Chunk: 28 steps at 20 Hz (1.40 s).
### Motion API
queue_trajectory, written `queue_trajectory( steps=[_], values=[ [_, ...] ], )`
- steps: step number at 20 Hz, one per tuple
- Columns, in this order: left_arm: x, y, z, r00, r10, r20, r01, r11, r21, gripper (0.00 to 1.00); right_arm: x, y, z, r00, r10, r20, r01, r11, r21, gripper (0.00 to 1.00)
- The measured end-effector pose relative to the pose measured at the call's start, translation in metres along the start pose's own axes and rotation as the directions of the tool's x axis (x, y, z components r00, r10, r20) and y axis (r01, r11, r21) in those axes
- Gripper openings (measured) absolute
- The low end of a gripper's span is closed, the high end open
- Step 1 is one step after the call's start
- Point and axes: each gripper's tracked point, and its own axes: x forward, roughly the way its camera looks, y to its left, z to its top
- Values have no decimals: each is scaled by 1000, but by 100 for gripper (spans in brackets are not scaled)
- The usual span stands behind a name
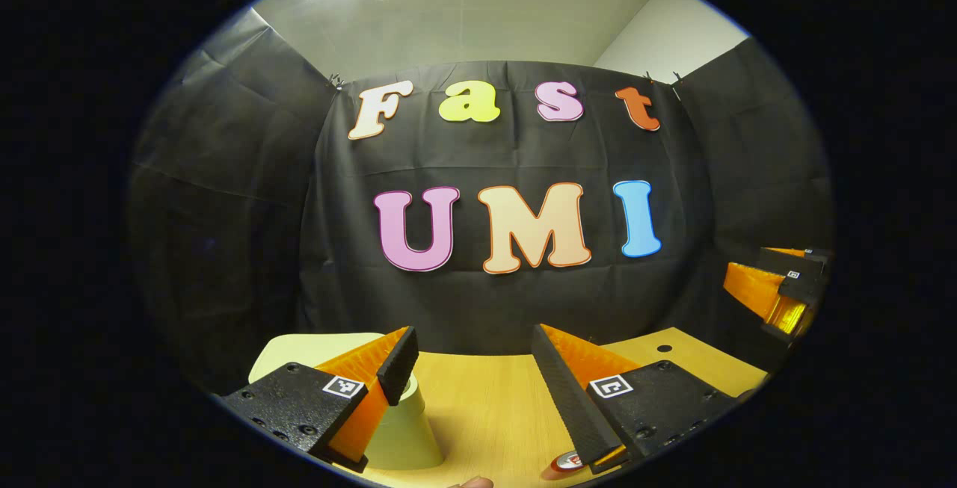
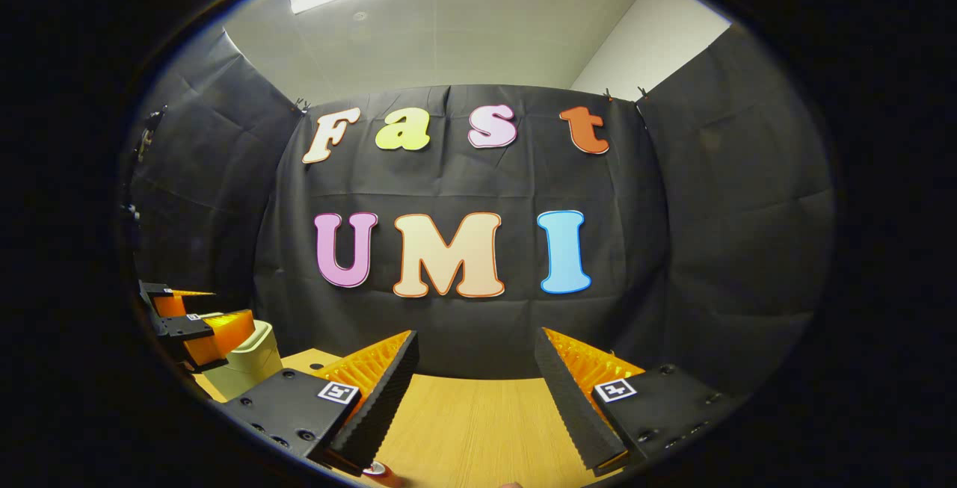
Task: Press the lid of the desktop garbage bin to open it, pick up the crumpled paper on the desktop and throw it into the bin, then pick up the pop can on the desktop and drop it into the bin, and finally close the garbage bin lid.
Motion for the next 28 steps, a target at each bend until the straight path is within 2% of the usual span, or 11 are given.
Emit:
queue_trajectory(
  steps=[10,12,13,17,20,22,23,28],
  values=[
    [1,10,-2,999,44,-8,-44,999,18,93,6,0,-8,1000,10,-14,-10,1000,-2,98],
    [1,17,-3,998,66,-6,-66,997,30,90,4,1,-10,1000,17,-12,-17,1000,-7,98],
    [1,20,-5,997,76,-10,-76,997,32,79,3,2,-11,1000,22,-13,-22,1000,-9,98],
    [2,30,-14,994,97,-46,-96,995,16,47,3,6,-13,999,35,-8,-36,999,-40,98],
    [1,44,-17,990,134,-50,-133,991,16,32,2,12,-11,999,48,2,-47,997,-54,98],
    [1,60,-22,982,179,-59,-178,984,22,14,2,16,-14,998,55,0,-55,997,-56,98],
    [0,64,-27,979,192,-72,-191,981,18,0,2,19,-15,998,59,-3,-59,997,-54,98],
    [1,106,-43,956,273,-105,-271,962,25,0,2,24,-17,998,63,-14,-63,997,-54,98]
  ],
)
